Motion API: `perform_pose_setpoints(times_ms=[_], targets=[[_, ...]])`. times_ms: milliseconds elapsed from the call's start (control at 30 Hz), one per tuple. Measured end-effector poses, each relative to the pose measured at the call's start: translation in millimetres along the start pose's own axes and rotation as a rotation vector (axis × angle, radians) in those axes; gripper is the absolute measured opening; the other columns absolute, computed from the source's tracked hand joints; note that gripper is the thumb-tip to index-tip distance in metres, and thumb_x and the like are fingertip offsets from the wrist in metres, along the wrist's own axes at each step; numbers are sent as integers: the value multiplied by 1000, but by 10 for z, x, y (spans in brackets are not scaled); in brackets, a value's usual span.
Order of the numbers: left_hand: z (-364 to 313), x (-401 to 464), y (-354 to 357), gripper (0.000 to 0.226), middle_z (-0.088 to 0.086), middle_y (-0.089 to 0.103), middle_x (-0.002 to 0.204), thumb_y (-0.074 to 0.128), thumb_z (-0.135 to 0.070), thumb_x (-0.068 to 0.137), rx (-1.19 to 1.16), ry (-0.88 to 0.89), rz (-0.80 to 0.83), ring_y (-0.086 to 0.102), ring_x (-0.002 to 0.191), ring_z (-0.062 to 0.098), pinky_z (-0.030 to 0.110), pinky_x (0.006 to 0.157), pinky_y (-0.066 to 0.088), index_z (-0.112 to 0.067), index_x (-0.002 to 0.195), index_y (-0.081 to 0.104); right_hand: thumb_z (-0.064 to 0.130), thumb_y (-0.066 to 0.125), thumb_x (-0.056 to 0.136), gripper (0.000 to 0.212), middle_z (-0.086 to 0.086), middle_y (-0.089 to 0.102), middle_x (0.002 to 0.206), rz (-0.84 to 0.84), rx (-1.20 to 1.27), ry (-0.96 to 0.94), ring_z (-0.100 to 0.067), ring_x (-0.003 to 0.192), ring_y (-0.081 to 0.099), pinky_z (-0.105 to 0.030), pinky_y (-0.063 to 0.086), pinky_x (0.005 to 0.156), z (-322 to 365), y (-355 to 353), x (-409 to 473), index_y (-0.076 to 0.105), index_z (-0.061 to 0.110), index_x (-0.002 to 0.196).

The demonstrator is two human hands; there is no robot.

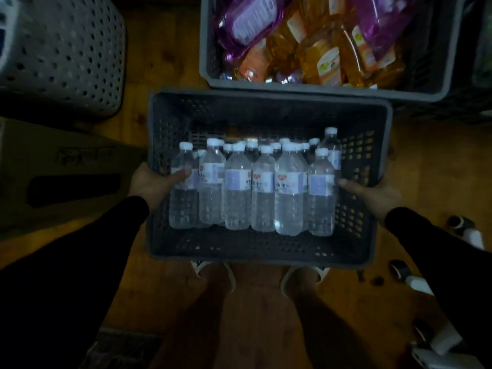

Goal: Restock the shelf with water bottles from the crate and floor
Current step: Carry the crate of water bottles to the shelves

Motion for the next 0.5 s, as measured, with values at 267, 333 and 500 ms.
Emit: perform_pose_setpoints(times_ms=[267, 333, 500], targets=[[-357, -1000, -465, 60, 0, 65, 109, 82, -31, 76, -41, 8, -4, 63, 100, 21, 32, 78, 46, -2, 122, 58, 62, 87, 55, 93, 7, 62, 123, 2, -33, -17, -20, 108, 60, -35, 47, 89, 324, -597, -823, 53, 24, 133], [-501, -1393, -664, 60, 7, 69, 107, 83, -34, 73, -37, 30, 10, 65, 102, 25, 33, 78, 49, -6, 121, 61, 71, 87, 48, 99, 8, 63, 122, -4, -40, -7, -20, 107, 63, -40, 52, 92, 418, -864, -1210, 54, 27, 131], [-1247, -2571, -1262, 71, 14, 66, 92, 82, -49, 69, 23, 68, 8, 64, 93, 30, 39, 69, 52, -2, 118, 61, 79, 85, 36, 105, 3, 69, 113, -8, -37, -17, -21, 97, 68, -48, 58, 85, 757, -1762, -2320, 60, 22, 121]])
Point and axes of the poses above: each hand's wrist, its own x-axis towards the middle knuckle, its own y-axis out of the palm, z = x × y, the point moved 5 cm from there along x, towards the middle knuckle
